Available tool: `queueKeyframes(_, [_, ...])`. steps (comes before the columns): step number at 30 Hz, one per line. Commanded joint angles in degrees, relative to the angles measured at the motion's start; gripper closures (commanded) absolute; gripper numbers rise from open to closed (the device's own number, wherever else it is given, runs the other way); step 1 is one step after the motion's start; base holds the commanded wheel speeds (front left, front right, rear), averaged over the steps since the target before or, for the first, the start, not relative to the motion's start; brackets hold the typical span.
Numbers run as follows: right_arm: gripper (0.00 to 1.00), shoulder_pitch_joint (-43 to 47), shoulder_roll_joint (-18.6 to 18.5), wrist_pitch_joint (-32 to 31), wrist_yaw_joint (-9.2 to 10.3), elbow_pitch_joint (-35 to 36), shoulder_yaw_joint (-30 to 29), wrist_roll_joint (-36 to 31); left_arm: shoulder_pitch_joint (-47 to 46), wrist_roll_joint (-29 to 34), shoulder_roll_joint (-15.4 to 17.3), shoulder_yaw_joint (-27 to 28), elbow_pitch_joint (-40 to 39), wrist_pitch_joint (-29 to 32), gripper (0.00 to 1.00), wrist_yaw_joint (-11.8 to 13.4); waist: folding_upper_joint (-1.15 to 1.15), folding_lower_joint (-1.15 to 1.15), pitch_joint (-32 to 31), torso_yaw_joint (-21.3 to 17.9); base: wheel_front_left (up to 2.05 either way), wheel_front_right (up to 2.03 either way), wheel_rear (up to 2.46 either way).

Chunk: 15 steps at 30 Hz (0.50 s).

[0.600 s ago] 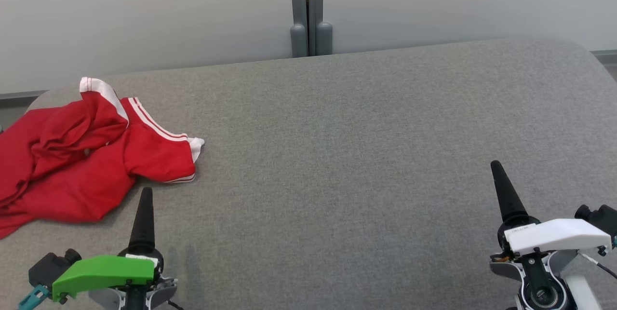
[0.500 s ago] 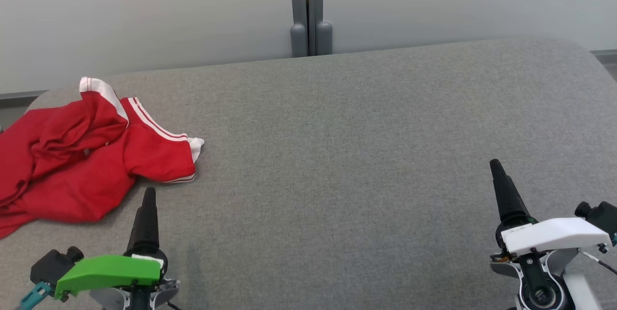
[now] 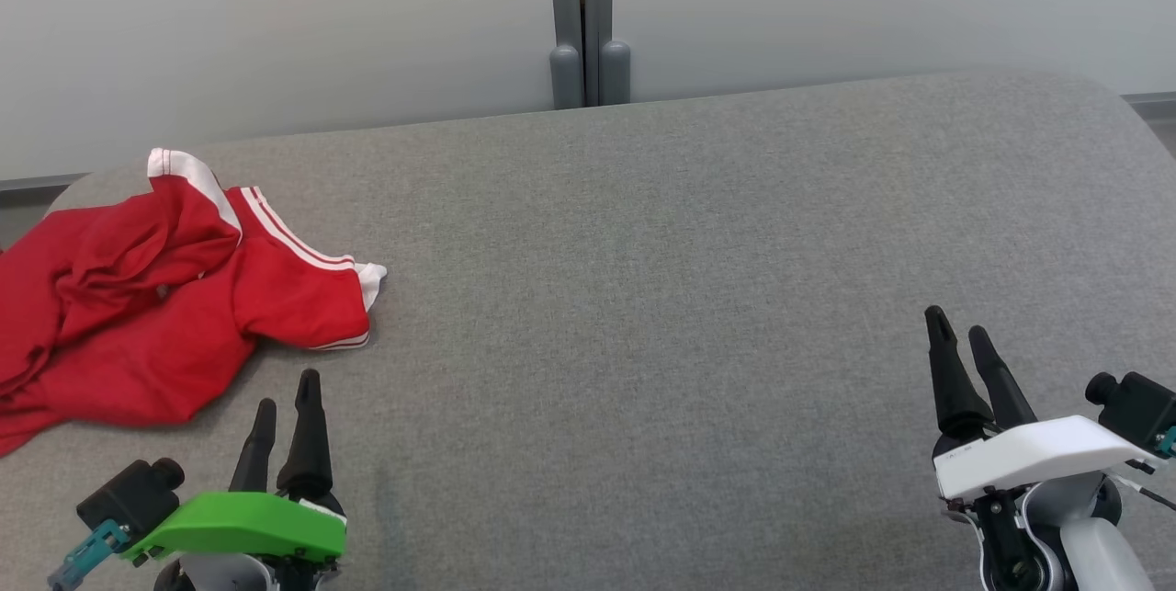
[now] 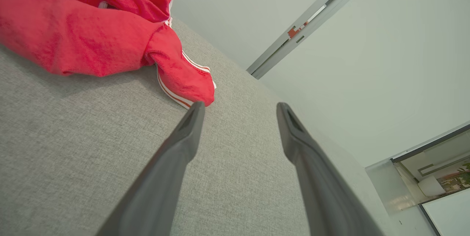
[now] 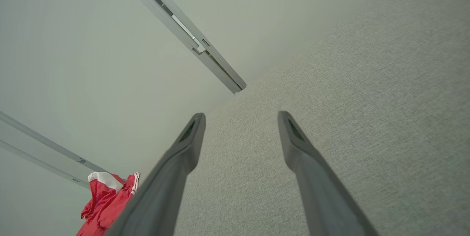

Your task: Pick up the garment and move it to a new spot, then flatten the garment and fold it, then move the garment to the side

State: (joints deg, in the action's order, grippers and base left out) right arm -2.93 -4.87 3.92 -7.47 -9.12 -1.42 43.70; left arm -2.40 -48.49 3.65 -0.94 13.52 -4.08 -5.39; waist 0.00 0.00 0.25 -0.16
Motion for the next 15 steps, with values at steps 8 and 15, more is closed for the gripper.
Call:
queueKeyframes(8, [0.0, -0.29, -0.85, 2.13, -0.02, 0.74, 0.45, -9.47, 0.4, 9.19, 1.29, -1.21, -0.5, -1.98, 0.0, 1.09, 0.0, 0.0, -0.03, 0.11, 0.0, 0.0, 0.0])
queueKeyframes(15, [0.0, -0.43, -0.89, 3.32, -0.03, 0.45, 1.22, -14.79, 1.02, 14.21, 1.7, -2.05, -0.94, -3.18, 0.0, 1.6, 0.0, 0.0, -0.04, 0.16, 0.0, 0.0, 0.0])
